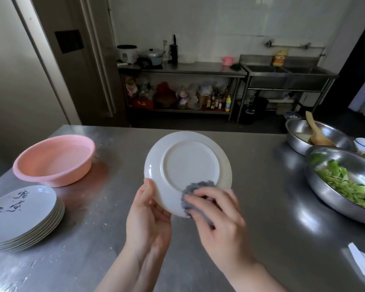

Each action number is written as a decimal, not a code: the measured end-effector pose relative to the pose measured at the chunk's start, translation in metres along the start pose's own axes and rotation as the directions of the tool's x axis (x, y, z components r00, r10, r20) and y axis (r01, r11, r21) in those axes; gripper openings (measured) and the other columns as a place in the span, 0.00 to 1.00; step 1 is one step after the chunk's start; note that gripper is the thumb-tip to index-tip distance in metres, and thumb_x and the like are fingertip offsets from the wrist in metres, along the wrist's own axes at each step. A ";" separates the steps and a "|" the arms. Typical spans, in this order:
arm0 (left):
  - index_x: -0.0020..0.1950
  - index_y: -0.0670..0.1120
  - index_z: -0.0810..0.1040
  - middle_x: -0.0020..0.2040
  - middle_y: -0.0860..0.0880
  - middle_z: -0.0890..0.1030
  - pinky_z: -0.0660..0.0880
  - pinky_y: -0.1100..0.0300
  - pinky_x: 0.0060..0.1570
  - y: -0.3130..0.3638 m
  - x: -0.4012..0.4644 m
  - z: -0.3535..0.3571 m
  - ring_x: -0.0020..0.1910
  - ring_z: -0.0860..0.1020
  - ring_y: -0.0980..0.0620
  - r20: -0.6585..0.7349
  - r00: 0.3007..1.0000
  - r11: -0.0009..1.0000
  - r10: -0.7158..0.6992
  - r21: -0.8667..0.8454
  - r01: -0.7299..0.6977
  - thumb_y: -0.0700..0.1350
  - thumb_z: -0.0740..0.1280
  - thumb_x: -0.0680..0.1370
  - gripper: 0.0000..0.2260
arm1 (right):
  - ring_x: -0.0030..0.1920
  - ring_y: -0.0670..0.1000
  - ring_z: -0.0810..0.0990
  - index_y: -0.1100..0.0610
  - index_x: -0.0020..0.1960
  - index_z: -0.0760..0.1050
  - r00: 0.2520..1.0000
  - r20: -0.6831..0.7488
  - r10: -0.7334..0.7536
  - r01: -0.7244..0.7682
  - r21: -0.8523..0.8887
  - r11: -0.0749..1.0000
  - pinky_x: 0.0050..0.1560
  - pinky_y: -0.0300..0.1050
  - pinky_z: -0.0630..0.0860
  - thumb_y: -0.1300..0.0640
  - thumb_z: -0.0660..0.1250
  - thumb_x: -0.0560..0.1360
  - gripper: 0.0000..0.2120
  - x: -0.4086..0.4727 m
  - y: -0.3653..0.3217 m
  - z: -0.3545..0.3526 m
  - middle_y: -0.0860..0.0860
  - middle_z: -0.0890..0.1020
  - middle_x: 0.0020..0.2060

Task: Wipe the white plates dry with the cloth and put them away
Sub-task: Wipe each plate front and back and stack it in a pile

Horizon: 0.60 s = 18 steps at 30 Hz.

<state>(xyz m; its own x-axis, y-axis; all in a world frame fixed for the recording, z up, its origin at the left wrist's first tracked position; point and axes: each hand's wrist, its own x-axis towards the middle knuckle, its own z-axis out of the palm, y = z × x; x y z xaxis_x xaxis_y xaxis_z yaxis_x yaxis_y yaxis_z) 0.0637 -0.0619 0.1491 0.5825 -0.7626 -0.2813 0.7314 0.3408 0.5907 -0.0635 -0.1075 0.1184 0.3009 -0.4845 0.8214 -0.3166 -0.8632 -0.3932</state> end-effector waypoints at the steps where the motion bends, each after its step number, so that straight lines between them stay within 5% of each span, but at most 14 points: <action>1: 0.48 0.43 0.79 0.37 0.50 0.84 0.77 0.66 0.30 0.003 0.001 0.000 0.33 0.83 0.58 -0.015 1.000 1.000 0.020 0.013 -0.020 0.45 0.62 0.81 0.08 | 0.51 0.49 0.76 0.56 0.52 0.83 0.997 -0.044 0.057 -0.056 0.030 0.998 0.56 0.38 0.71 0.62 0.71 0.73 0.08 -0.001 0.006 -0.004 0.49 0.80 0.50; 4: 0.41 0.46 0.79 0.32 0.54 0.80 0.75 0.69 0.28 0.007 -0.001 -0.001 0.28 0.78 0.60 -0.001 0.999 0.994 0.053 0.098 -0.053 0.45 0.64 0.80 0.09 | 0.54 0.45 0.78 0.56 0.52 0.83 0.960 -0.120 0.253 -0.238 0.132 0.962 0.57 0.33 0.70 0.59 0.69 0.74 0.08 0.008 0.021 -0.010 0.47 0.79 0.50; 10: 0.32 0.50 0.77 0.27 0.55 0.69 0.66 0.69 0.23 0.008 -0.006 0.000 0.24 0.65 0.58 0.131 0.987 0.945 0.096 0.299 -0.132 0.48 0.69 0.73 0.10 | 0.51 0.43 0.80 0.54 0.50 0.83 0.855 -0.052 0.516 -0.486 0.266 0.833 0.54 0.34 0.73 0.65 0.70 0.74 0.09 0.048 0.039 -0.019 0.47 0.81 0.48; 13: 0.35 0.50 0.78 0.30 0.52 0.74 0.66 0.67 0.25 0.008 -0.012 -0.001 0.25 0.68 0.56 0.254 0.959 0.894 0.129 0.388 -0.223 0.49 0.69 0.73 0.07 | 0.49 0.42 0.80 0.52 0.49 0.82 0.855 -0.015 0.519 -0.501 0.236 0.833 0.51 0.31 0.72 0.64 0.70 0.74 0.09 0.071 0.039 -0.024 0.44 0.82 0.46; 18: 0.39 0.47 0.79 0.32 0.49 0.78 0.68 0.66 0.26 0.009 -0.015 -0.005 0.26 0.72 0.54 0.326 0.936 0.844 0.133 0.458 -0.279 0.51 0.67 0.73 0.08 | 0.52 0.44 0.77 0.52 0.50 0.84 0.943 0.075 0.324 -0.331 0.136 0.934 0.55 0.32 0.70 0.64 0.71 0.73 0.10 0.085 0.014 -0.015 0.44 0.81 0.48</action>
<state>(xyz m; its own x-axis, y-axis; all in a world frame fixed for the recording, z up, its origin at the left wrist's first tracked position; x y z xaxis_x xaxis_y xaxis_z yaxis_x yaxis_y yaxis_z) 0.0633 -0.0451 0.1545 0.5268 -0.8478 0.0613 0.2929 0.2488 0.9232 -0.0560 -0.1582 0.1888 0.2491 -0.7470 0.6164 -0.2734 -0.6648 -0.6952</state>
